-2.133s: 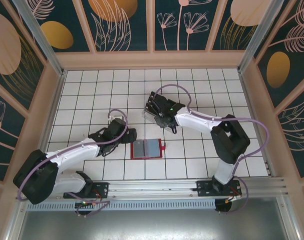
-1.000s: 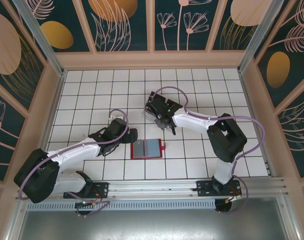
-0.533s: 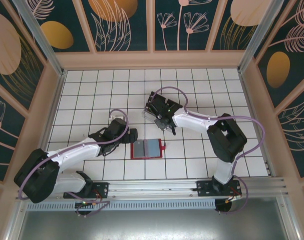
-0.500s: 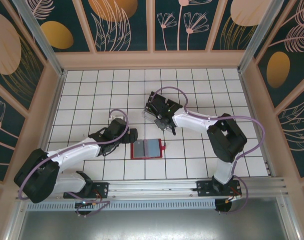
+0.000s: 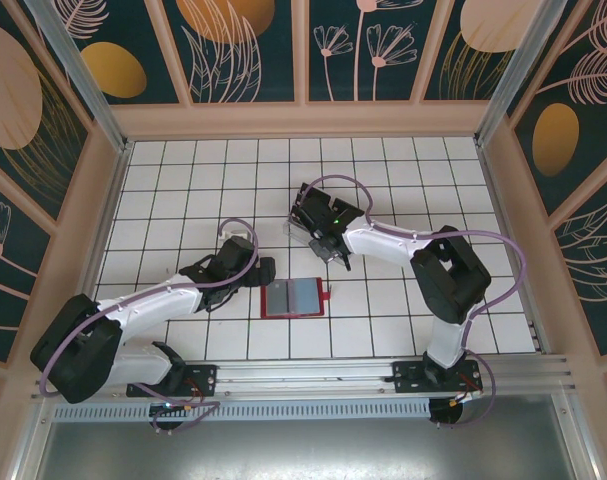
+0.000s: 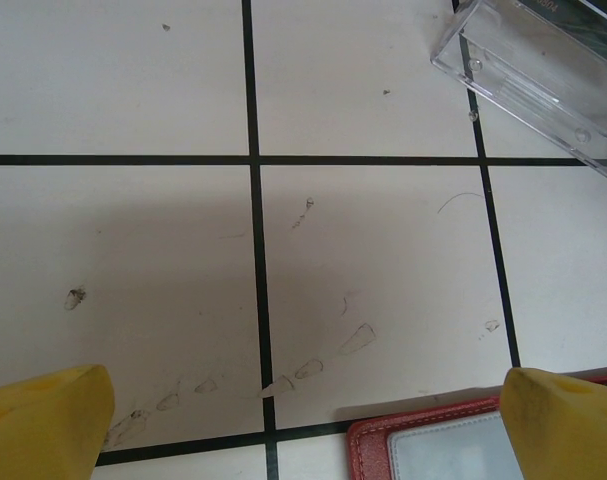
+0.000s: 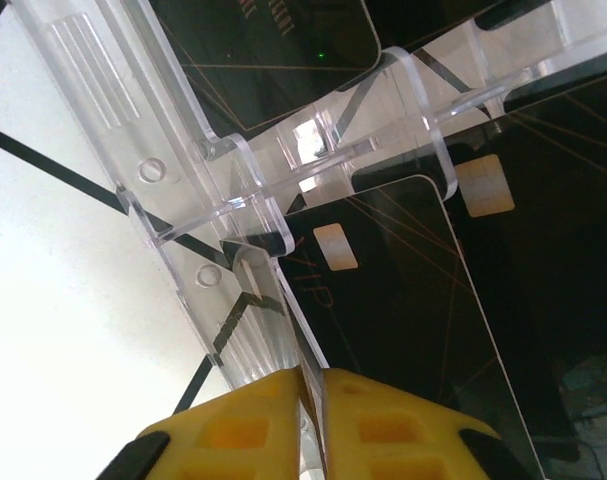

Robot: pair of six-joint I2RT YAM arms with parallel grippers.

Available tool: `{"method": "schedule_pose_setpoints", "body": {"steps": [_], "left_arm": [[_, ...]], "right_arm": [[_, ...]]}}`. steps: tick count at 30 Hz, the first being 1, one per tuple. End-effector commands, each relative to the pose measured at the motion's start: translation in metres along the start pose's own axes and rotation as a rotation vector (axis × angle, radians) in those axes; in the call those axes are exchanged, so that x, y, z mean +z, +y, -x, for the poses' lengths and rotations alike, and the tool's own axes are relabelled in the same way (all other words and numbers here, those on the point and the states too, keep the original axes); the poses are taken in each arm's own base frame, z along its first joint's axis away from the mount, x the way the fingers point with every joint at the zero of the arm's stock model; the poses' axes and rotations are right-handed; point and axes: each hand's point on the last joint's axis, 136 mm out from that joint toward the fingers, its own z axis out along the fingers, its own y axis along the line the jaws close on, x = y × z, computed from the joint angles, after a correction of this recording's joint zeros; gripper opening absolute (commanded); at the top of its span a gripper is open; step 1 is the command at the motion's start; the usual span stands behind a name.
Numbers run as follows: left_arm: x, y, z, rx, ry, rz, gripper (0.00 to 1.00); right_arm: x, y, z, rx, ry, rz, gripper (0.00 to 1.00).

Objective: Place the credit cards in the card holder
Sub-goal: Pick up the credit card from the storage box.

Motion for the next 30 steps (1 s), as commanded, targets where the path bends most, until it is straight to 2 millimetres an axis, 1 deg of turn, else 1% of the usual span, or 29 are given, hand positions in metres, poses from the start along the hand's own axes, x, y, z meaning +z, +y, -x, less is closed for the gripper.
{"method": "schedule_pose_setpoints", "body": {"steps": [1,10,12,15,18,21,24,27,29,30], "left_arm": [[0.000,-0.005,0.009,0.006,-0.018,-0.017,0.99],[0.000,-0.005,0.008,0.016,-0.010,-0.014,0.99],[0.000,-0.005,0.009,0.018,-0.010,-0.011,0.99],[-0.001,-0.004,0.011,0.020,-0.012,-0.002,0.99],[-0.003,-0.002,0.013,0.021,-0.021,0.010,0.99],[-0.005,-0.001,0.015,0.023,-0.027,0.020,0.99],[-0.008,0.003,0.015,0.028,-0.030,0.030,0.99],[-0.011,0.007,0.012,0.035,-0.032,0.037,0.99],[-0.012,0.012,0.007,0.033,-0.031,0.047,0.98],[-0.013,0.015,0.006,0.030,-0.033,0.052,0.99]], "right_arm": [[-0.003,-0.004,0.001,-0.016,0.014,-0.013,0.10],[-0.021,-0.005,0.022,-0.032,-0.036,0.022,0.00],[-0.027,-0.006,0.027,-0.033,-0.052,0.023,0.00],[-0.041,-0.008,0.038,-0.023,-0.090,0.026,0.00],[-0.062,-0.006,0.052,-0.004,-0.146,0.036,0.00],[-0.085,0.005,0.064,0.028,-0.207,0.076,0.00],[-0.106,0.024,0.071,0.089,-0.265,0.158,0.00],[-0.121,0.046,0.068,0.180,-0.318,0.267,0.00],[-0.130,0.062,0.064,0.261,-0.361,0.364,0.00],[-0.133,0.067,0.061,0.301,-0.377,0.403,0.00]]}}
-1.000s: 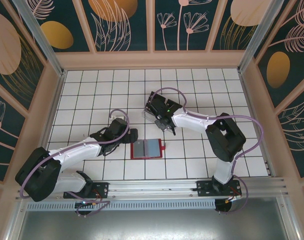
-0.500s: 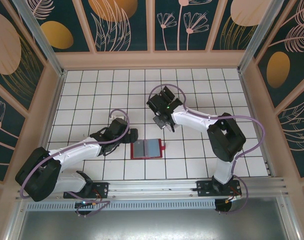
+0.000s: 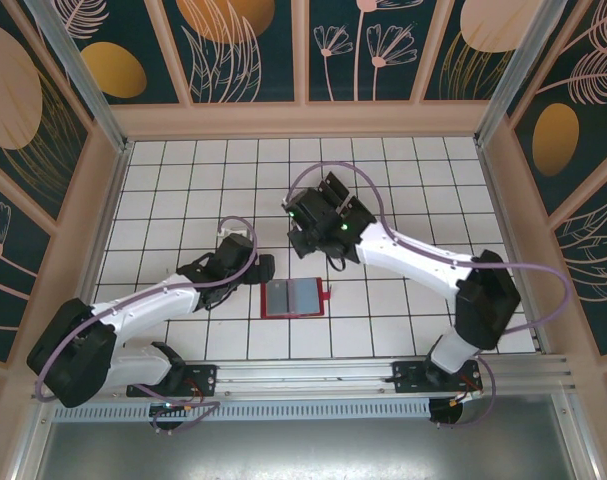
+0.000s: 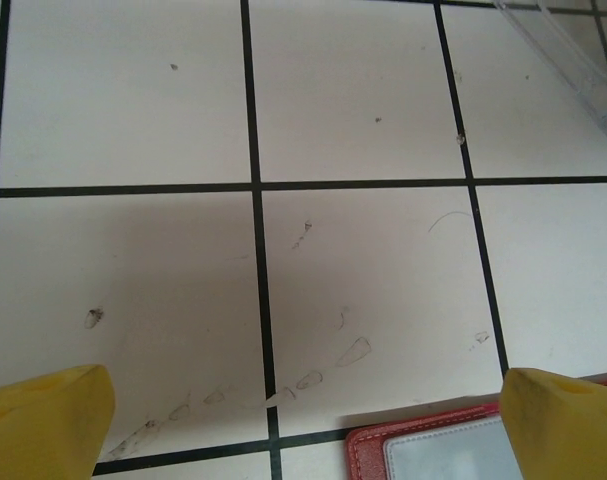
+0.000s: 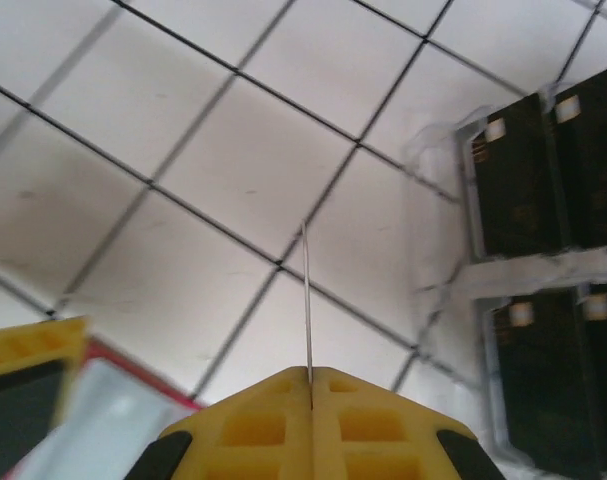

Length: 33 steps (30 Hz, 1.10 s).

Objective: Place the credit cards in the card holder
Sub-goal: Pick up the credit card from the storage box, then move the card holder to the bottom-center of the table.

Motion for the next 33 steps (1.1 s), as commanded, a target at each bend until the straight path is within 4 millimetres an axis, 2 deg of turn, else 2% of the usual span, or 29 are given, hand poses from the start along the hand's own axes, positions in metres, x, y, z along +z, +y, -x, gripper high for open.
{"method": "schedule_pose_setpoints", "body": {"steps": [1,4,8,17,21,33], "left_arm": [[-0.004,0.018,-0.008,0.004,0.000,0.052,0.98],[-0.006,0.025,-0.013,-0.019,-0.011,0.065,0.98],[-0.008,0.034,-0.020,-0.072,-0.017,0.087,0.98],[-0.006,0.030,-0.035,-0.084,0.038,0.040,0.98],[-0.007,0.027,-0.041,-0.074,0.061,0.028,0.98],[-0.015,0.014,-0.051,0.012,0.052,0.000,0.98]], "right_arm": [[-0.014,0.028,0.000,0.226,-0.093,0.174,0.00],[-0.023,0.043,-0.013,0.373,-0.164,0.319,0.00],[-0.026,0.052,-0.036,0.492,-0.207,0.417,0.00],[-0.008,0.066,-0.074,0.563,-0.163,0.459,0.00],[0.001,0.061,-0.089,0.584,-0.144,0.436,0.00],[0.027,0.025,-0.139,0.658,-0.088,0.313,0.00]]}}
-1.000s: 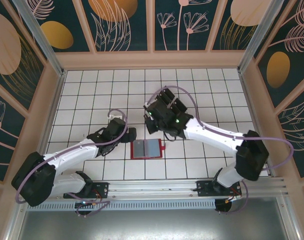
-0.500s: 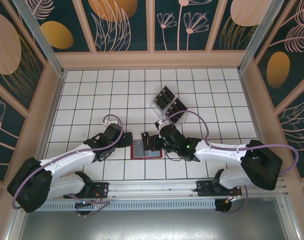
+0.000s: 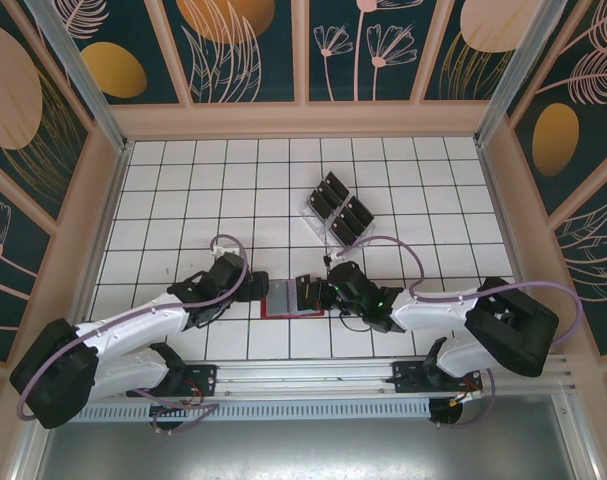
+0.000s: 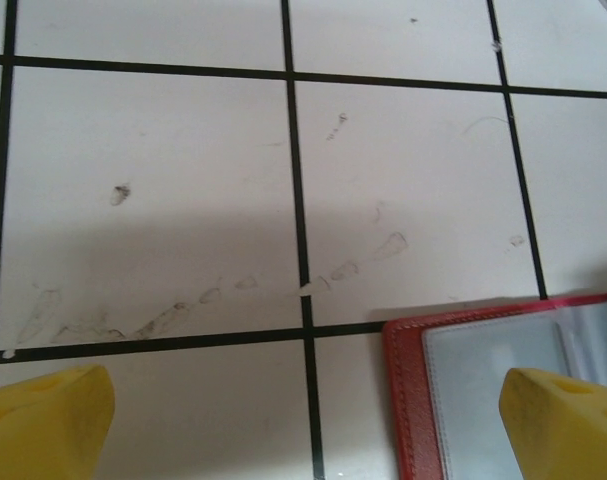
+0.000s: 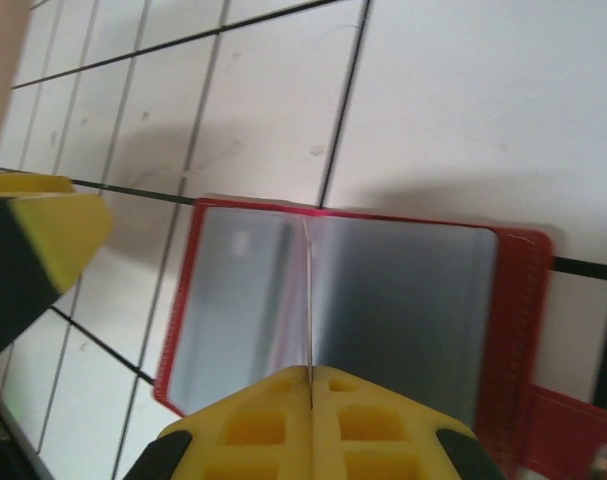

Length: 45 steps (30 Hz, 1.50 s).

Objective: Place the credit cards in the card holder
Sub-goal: Move the card holder to the bottom-center of the table.

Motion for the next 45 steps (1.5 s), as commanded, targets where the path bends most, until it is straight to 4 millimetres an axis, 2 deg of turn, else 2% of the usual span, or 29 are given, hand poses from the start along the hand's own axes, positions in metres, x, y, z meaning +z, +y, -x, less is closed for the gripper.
{"method": "schedule_pose_setpoints", "body": {"steps": [1,11,21,33,39,45], "left_arm": [[-0.002,0.002,-0.009,0.040,0.014,0.019,0.98],[0.002,-0.009,-0.019,0.131,0.031,0.039,0.99],[0.009,-0.008,-0.033,0.150,0.063,0.063,0.98],[0.016,0.004,-0.045,0.150,0.095,0.119,0.98],[0.017,0.020,-0.052,0.140,0.125,0.205,0.99],[0.017,0.025,-0.058,0.125,0.144,0.220,0.98]], "right_arm": [[0.001,-0.012,0.004,0.033,-0.044,-0.030,0.00],[-0.001,-0.018,0.001,0.048,-0.045,-0.038,0.00],[-0.001,-0.009,0.003,0.055,-0.049,0.005,0.00],[-0.014,0.021,0.025,0.069,-0.118,0.122,0.00],[-0.018,0.026,0.031,0.095,-0.172,0.191,0.00],[-0.018,0.027,0.031,0.114,-0.207,0.245,0.00]]}}
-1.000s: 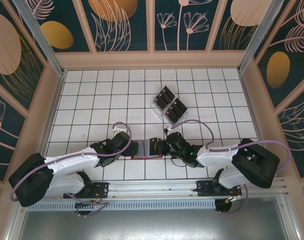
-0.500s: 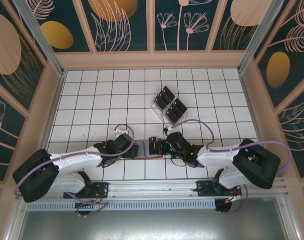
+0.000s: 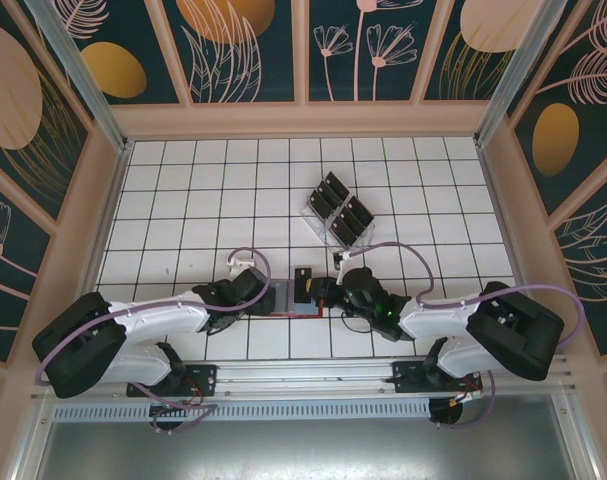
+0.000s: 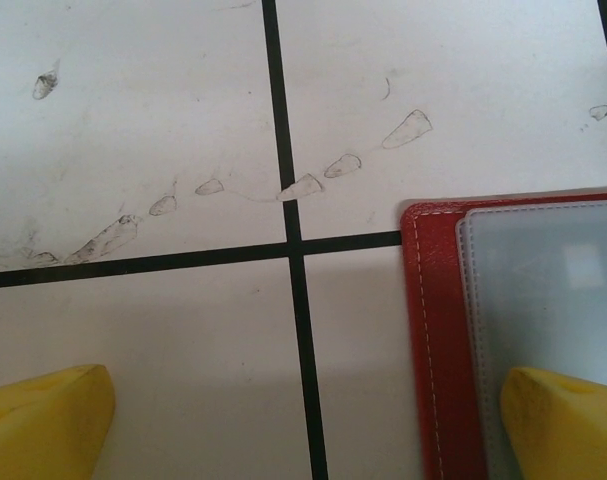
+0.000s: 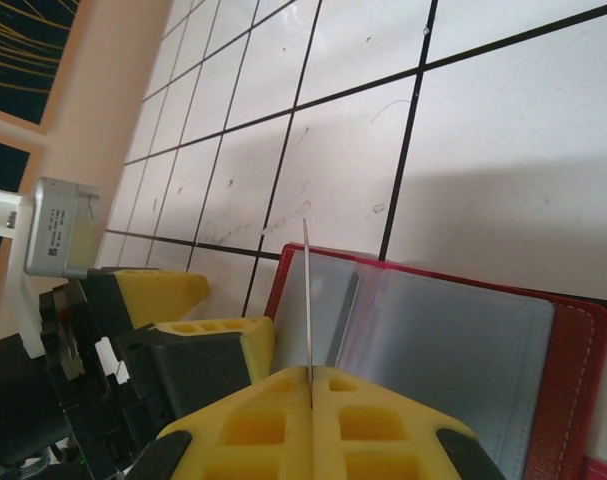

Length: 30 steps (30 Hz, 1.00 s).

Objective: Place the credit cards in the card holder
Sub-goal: Move the card holder to the bottom-center of the table, then insert the credit card into the card slot.

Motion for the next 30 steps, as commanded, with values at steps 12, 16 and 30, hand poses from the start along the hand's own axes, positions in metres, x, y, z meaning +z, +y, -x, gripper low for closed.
{"method": "schedule_pose_setpoints", "body": {"steps": [12,16,30], "left_arm": [[-0.005,0.018,-0.024,-0.031,0.077,0.041,0.99],[-0.007,0.018,-0.025,-0.046,0.076,0.023,0.98],[-0.006,0.017,-0.028,-0.049,0.077,0.011,0.99]], "right_arm": [[0.008,0.008,0.007,0.078,-0.078,0.113,0.00],[0.011,0.005,0.003,0.090,-0.072,0.113,0.00],[0.024,-0.001,-0.007,0.109,-0.049,0.101,0.00]]}}
